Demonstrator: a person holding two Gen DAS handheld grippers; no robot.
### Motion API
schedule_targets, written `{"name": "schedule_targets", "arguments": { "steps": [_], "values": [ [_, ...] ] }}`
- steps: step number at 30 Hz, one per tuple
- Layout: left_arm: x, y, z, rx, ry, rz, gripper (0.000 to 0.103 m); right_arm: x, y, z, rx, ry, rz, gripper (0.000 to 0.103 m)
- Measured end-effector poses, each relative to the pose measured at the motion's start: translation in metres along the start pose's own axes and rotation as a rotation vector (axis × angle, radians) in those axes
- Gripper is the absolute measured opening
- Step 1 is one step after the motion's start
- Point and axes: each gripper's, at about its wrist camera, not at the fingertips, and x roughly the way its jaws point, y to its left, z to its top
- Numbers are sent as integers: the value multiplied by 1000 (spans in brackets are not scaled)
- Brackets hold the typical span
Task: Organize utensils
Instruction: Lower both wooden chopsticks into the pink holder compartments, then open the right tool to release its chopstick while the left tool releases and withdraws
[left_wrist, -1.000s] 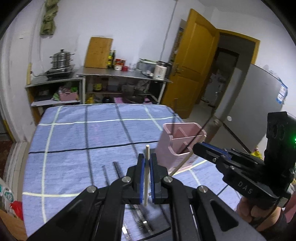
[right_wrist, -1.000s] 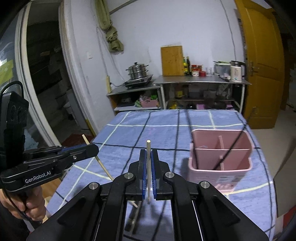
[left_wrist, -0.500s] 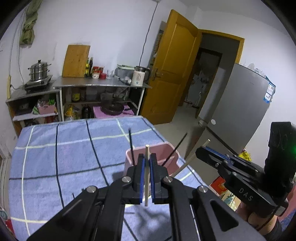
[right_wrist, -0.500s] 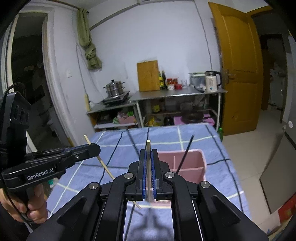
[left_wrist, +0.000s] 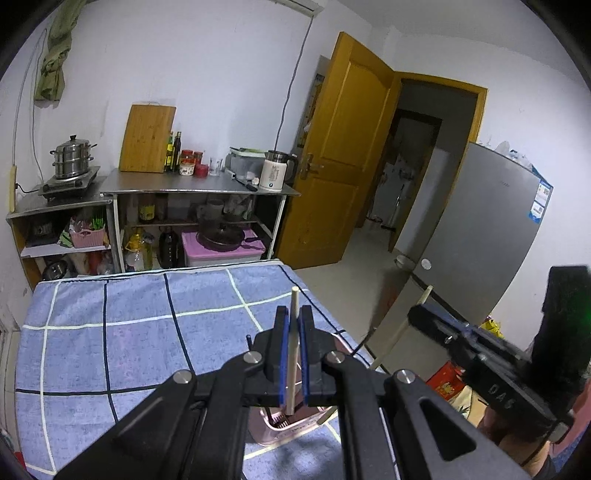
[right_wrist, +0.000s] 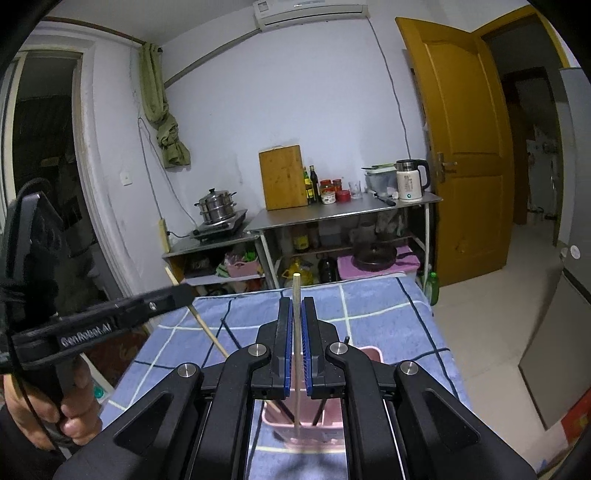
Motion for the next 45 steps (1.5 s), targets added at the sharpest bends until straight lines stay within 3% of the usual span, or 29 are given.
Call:
{"name": "schedule_targets", "arguments": {
  "steps": [8,23,31,36,42,45],
  "values": [
    [18,12,-8,-14,22,-2,6,15,-3,2,-6,-5,2,5],
    [52,22,-62,-11,101,4,6,54,-22,-67,28,116,-20,5],
    [60,26,-82,-15,147,7,6,65,-28,-88,38,185,-35,5],
    [52,27,-84,-27,136,3,8,60,-31,-90,42,196,-48,5],
    [28,25,-81,-20,88,-8,19,41,-27,-84,29,156,-70,25],
    [12,26,-83,-18,55,-4,23,29,-24,-82,33,138,-65,27]
  ]
}}
